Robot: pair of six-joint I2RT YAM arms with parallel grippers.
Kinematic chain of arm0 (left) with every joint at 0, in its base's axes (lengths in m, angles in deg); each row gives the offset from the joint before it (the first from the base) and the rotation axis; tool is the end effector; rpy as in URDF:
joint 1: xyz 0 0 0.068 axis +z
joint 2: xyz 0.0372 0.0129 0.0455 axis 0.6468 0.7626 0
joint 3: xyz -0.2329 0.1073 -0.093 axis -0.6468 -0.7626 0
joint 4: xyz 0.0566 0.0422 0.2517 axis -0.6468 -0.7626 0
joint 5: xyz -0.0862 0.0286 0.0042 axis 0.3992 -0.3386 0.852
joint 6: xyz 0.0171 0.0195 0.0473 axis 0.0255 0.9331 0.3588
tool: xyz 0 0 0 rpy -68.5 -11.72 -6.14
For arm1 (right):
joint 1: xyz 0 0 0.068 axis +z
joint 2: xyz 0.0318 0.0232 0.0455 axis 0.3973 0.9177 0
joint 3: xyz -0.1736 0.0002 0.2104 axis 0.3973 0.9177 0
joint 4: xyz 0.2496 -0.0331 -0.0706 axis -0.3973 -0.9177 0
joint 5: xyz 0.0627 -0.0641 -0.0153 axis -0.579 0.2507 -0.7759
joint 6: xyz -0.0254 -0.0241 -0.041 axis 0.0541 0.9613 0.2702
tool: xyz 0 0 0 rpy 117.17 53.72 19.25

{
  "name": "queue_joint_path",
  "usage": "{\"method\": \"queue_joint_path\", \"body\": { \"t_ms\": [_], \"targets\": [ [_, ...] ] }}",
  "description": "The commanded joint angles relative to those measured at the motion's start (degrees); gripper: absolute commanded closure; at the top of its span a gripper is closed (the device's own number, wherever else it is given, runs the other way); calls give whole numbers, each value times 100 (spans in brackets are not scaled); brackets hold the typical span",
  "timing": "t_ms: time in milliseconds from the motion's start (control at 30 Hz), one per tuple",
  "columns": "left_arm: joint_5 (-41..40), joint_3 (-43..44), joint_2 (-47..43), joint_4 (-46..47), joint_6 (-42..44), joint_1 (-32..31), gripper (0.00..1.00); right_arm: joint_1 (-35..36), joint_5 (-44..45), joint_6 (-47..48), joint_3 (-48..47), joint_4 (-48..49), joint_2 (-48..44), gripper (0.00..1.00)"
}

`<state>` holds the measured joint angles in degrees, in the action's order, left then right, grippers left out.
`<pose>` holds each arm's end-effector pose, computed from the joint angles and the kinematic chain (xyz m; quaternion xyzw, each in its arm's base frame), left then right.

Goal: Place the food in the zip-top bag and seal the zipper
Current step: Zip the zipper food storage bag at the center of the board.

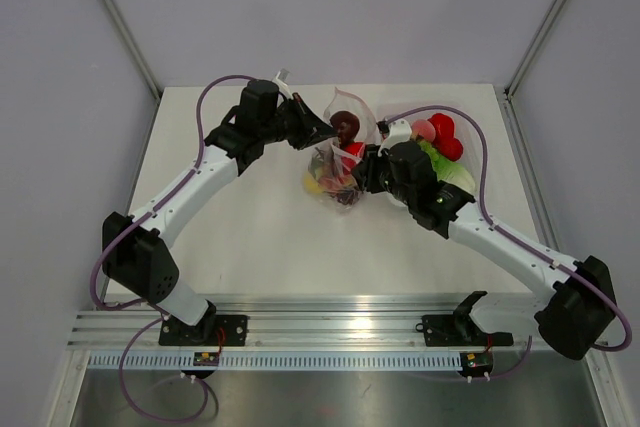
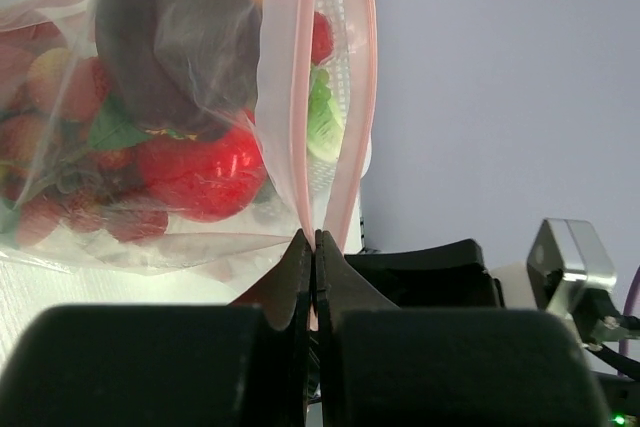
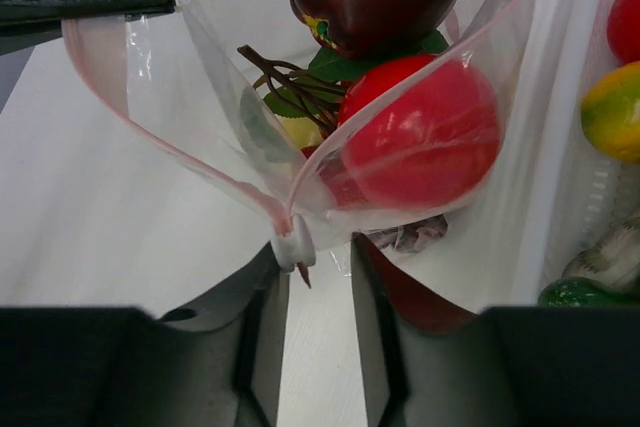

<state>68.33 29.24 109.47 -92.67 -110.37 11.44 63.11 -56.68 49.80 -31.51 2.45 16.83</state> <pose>0.3115 -0.1867 0.3601 -0.1027 0.8258 -0.4776 0.2818 0.2201 0.1762 0.3132 -0.1056 0.8211 0.2262 0.5133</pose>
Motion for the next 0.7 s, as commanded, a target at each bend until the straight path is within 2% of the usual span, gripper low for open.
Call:
{"method": "queue_joint_path", "body": {
  "t_ms": [0,67,100,133,167,200,267,300,333,467,500,667],
  "targets": [
    [-121,259,-147,238,-1,-32,100,143,398,-73,-269,463,167,66],
    [-121,259,-174,230,17,-32,100,152,495,-64,-269,533,203,76],
    [-156,251,-182,186,43,-32,100,152,521,-47,-261,542,194,93],
    [-174,259,-217,151,113,-32,95,152,565,6,-243,560,177,100],
    [-200,286,-244,107,166,-32,88,152,566,58,-217,604,133,100],
    [-227,329,-253,-33,245,-32,70,152,557,111,-199,604,89,100],
    [-271,530,-218,-235,570,-32,52,152,391,331,-173,604,-16,100],
    [-262,654,-174,-515,710,-23,34,152,312,436,-181,595,-43,100],
    [-271,846,9,-718,1016,-23,30,152,215,576,-190,604,-96,100],
    [-542,1796,607,-1824,1686,-23,27,152,100,832,-243,490,-149,100],
    [-587,2180,722,-1966,1878,-14,27,152,82,876,-252,472,-157,100],
    [-622,3044,1450,-2537,2258,-23,31,152,30,885,-225,384,-219,100]
  ]
}}
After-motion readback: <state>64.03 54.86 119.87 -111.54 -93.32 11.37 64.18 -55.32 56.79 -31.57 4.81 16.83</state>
